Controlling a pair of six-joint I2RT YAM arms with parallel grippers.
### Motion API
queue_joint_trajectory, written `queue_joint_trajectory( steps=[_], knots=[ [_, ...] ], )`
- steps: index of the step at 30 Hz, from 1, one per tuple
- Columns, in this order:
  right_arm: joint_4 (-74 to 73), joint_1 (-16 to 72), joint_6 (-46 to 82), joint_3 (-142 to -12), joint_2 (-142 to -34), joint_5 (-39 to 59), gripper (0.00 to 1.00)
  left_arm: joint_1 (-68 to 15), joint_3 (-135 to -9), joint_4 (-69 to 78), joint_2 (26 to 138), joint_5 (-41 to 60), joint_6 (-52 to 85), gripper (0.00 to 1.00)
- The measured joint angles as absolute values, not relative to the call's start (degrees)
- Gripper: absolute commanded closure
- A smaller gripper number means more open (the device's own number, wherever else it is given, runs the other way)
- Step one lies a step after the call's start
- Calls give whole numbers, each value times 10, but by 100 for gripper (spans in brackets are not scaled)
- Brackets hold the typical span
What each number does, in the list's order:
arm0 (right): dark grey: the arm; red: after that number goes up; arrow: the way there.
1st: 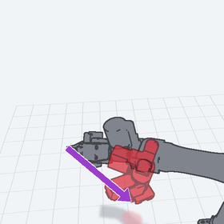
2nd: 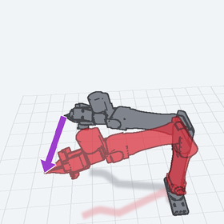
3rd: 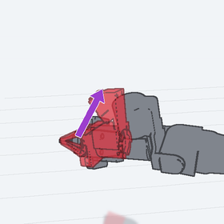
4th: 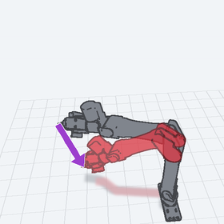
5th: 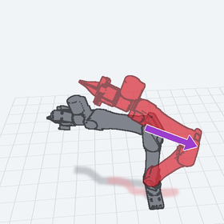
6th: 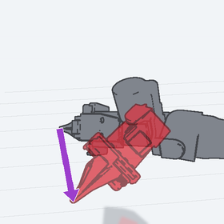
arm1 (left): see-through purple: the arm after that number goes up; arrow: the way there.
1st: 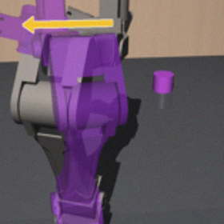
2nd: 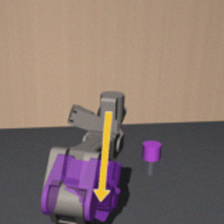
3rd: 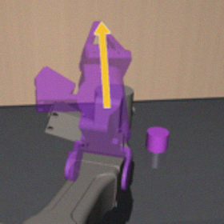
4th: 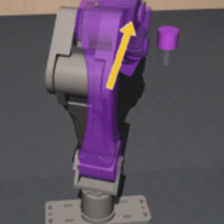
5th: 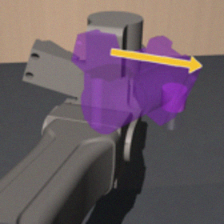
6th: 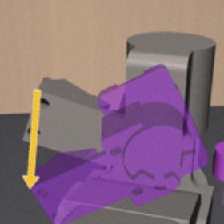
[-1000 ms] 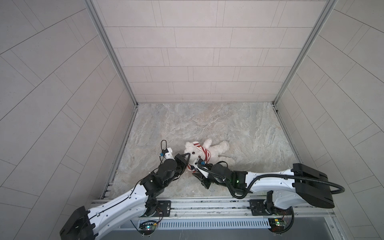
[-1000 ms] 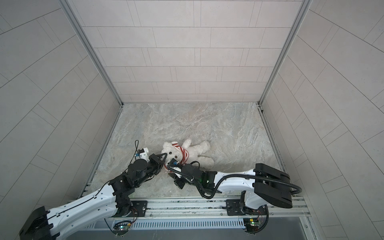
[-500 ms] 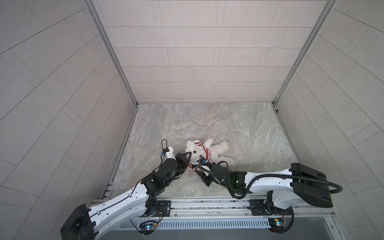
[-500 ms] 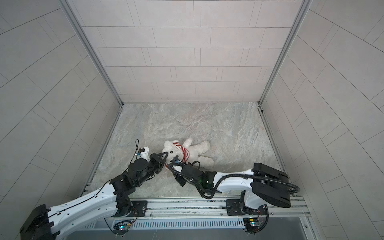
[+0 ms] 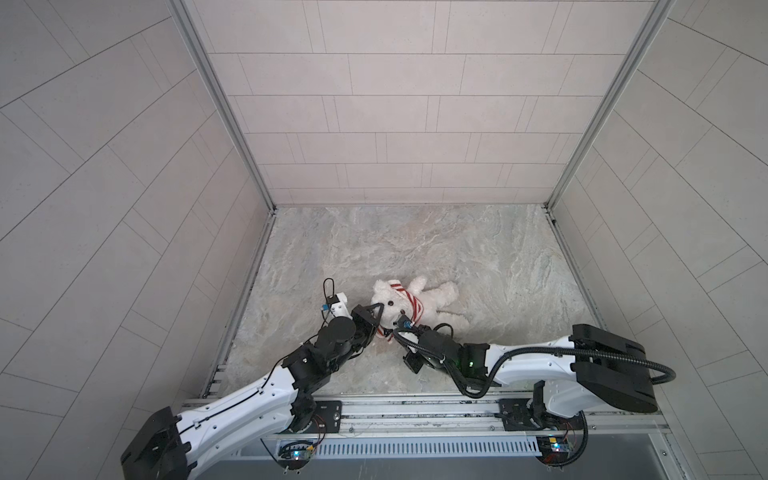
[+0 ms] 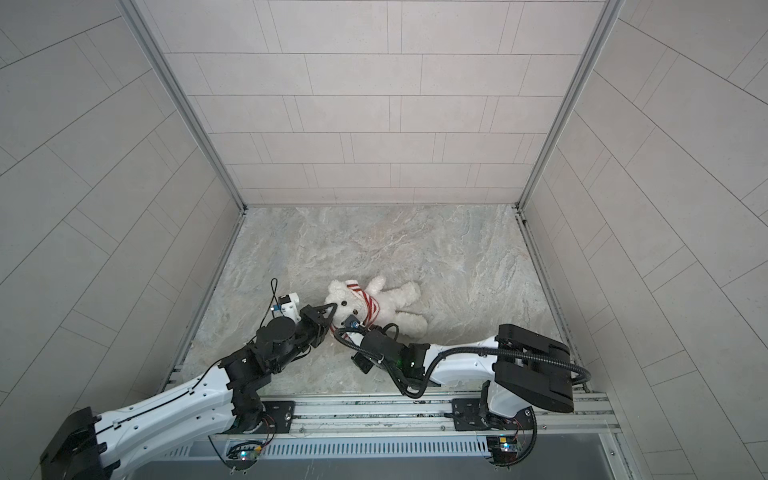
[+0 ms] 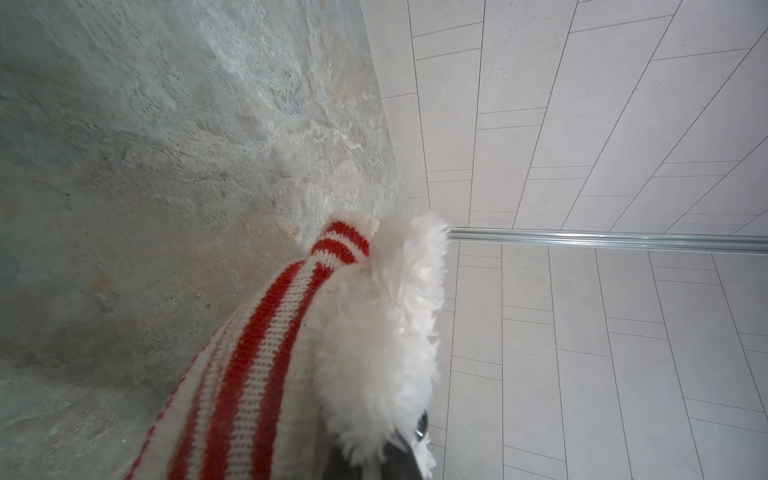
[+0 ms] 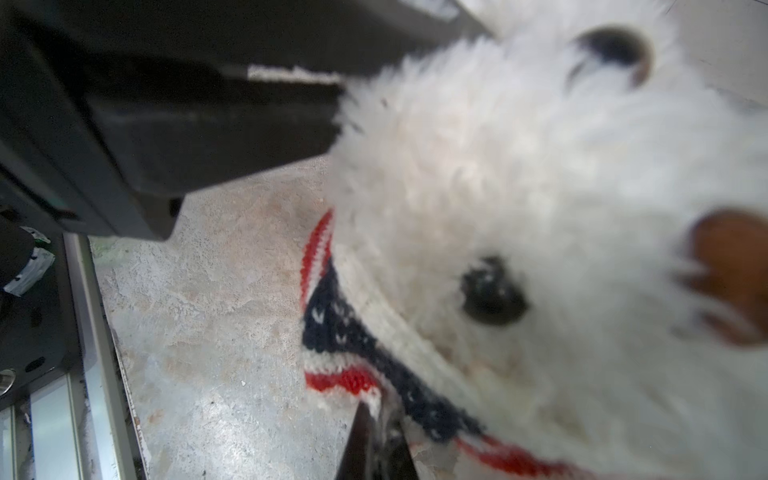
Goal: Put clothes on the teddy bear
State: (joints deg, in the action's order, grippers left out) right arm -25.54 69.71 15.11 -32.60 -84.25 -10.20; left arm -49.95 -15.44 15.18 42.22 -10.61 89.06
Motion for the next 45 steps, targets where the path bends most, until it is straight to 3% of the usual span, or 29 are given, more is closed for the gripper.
queue_joint_trajectory(
  steps=[12, 29, 38, 43, 45],
  knots=[
    [-297, 693, 181, -251, -817, -110, 100, -503, -155, 136, 409, -105, 891, 100],
    [-278, 613, 265, -194, -748, -128, 100, -503, -155, 96, 366, -92, 889, 100],
    [-227, 637, 205, -202, -681, -105, 99, -503, -155, 116, 378, -93, 891, 100],
    [-198, 658, 149, -218, -670, -99, 81, -503, -155, 127, 385, -95, 891, 100],
    [-173, 669, 134, -225, -649, -100, 69, -503, -155, 133, 388, -96, 891, 100]
  ],
)
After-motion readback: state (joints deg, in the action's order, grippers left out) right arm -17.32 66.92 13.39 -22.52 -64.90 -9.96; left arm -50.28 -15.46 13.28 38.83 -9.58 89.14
